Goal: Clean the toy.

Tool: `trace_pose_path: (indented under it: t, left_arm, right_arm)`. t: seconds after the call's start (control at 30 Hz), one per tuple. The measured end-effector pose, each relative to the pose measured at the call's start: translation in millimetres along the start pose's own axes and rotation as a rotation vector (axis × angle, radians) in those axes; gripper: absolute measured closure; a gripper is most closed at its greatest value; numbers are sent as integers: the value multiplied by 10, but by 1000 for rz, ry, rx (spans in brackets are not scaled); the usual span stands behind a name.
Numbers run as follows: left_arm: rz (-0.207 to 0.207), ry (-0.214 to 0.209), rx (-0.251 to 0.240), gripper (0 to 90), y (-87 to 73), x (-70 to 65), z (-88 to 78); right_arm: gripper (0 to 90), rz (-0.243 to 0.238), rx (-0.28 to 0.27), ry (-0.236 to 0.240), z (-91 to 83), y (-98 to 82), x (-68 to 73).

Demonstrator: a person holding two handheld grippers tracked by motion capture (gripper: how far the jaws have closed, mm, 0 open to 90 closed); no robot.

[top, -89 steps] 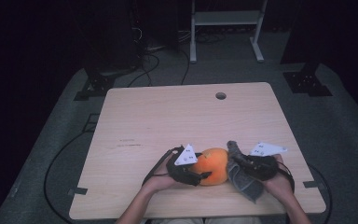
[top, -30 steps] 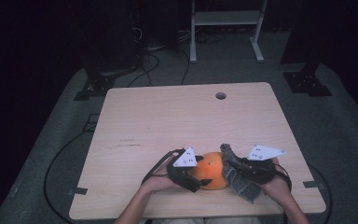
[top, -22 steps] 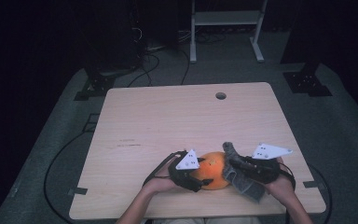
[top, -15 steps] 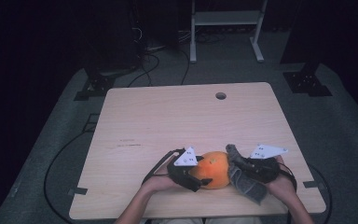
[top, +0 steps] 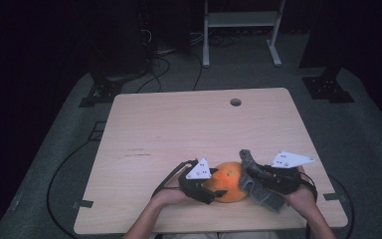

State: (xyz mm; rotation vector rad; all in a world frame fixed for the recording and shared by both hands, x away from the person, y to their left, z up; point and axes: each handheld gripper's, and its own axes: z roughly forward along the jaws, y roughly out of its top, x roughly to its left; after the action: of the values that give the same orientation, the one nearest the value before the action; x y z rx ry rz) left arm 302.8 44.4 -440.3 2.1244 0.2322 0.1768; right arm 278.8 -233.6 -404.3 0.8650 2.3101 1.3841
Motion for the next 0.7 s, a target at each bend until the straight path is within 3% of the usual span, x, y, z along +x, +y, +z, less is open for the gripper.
trace_pose_path:
  t: [0.03, 0.1, 0.2, 0.33, 0.4, 0.43, 0.5, 0.6, 0.7]
  left_arm:
    - [16, -10, 2, 284, 11, -16, 0]
    - [28, -29, 6, 232, 15, 1, -41]
    - [-26, -13, -3, 148, -12, 67, -51]
    - [-3, 2, 1, 275, -2, 7, 13]
    - [2, -2, 2, 293, -1, -2, 7]
    - [8, -12, -2, 291, -5, -1, -5]
    - [8, -36, -10, 226, -16, 23, -37]
    - [-23, -14, -5, 117, -15, 57, -22]
    - [3, -3, 0, 135, -31, -4, 63]
  right_arm:
    - [740, -24, -6, 20, 8, 38, 52]
    - [739, -79, 30, 7, 88, 43, 128]
    - [740, -50, 35, 11, 140, -44, 91]
    - [740, -65, 37, -25, 52, 42, 119]
    - [740, -72, -9, 30, 0, 112, 183]
    - [740, -84, 1, 27, 15, 129, 222]
    - [741, -132, 46, 0, 96, 95, 254]
    - [742, -86, 42, 13, 144, -4, 188]
    - [741, -99, 52, 3, 136, 3, 199]
